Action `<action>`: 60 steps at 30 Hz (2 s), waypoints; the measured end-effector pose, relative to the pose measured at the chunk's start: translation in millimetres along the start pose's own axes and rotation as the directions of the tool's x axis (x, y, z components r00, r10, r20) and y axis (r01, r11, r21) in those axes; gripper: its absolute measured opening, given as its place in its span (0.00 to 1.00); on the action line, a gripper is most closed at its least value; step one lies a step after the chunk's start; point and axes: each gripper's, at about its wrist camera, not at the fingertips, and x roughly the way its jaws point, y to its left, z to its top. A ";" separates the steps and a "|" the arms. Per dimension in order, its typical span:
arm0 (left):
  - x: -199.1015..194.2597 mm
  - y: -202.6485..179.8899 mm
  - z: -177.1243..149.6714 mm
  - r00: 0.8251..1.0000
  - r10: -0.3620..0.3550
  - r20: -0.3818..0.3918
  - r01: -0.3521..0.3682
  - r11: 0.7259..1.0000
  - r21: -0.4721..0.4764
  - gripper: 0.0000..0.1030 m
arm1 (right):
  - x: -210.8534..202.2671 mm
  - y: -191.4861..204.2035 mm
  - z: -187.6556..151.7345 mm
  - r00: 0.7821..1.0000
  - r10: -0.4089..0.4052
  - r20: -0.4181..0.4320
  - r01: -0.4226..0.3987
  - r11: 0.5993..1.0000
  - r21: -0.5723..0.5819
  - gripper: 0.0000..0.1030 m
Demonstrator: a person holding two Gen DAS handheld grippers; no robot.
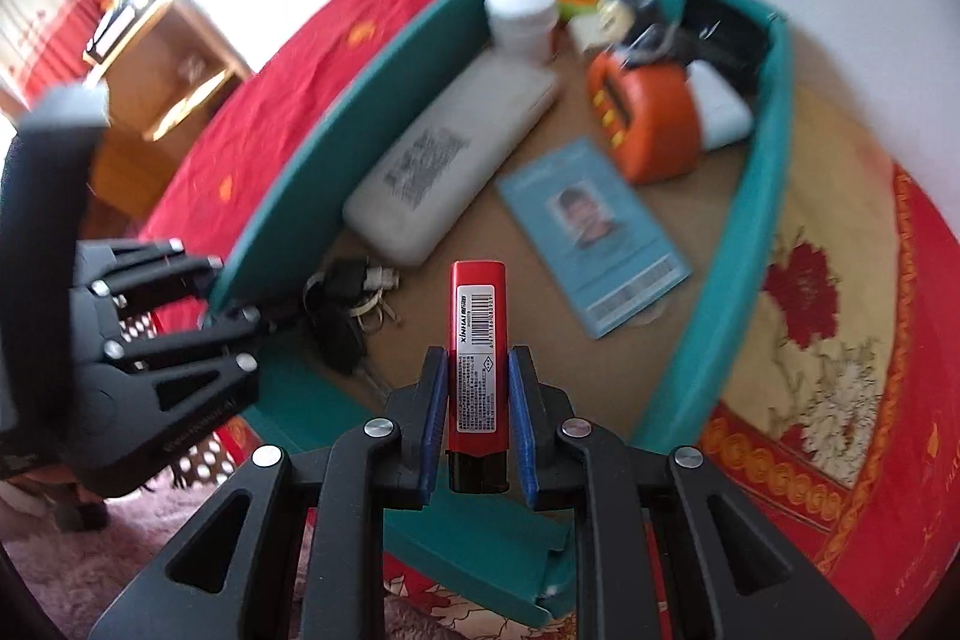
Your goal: Organize objects
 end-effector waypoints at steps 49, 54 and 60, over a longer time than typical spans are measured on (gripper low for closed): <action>-31.1 -9.2 -0.1 0.990 0.002 0.144 -0.014 0.997 0.077 0.19 | -13.3 0.2 -7.1 0.995 -0.032 0.098 0.027 0.998 0.049 0.51; -40.1 -16.5 0.9 0.985 0.017 0.169 -0.033 0.995 0.091 0.38 | -38.6 -9.3 -19.6 0.988 -0.036 0.149 0.027 0.997 0.067 0.57; -53.6 -26.1 0.9 0.981 0.022 0.193 -0.036 0.997 0.072 0.47 | -57.0 -18.5 -29.2 0.977 -0.081 0.197 0.067 0.995 0.075 0.68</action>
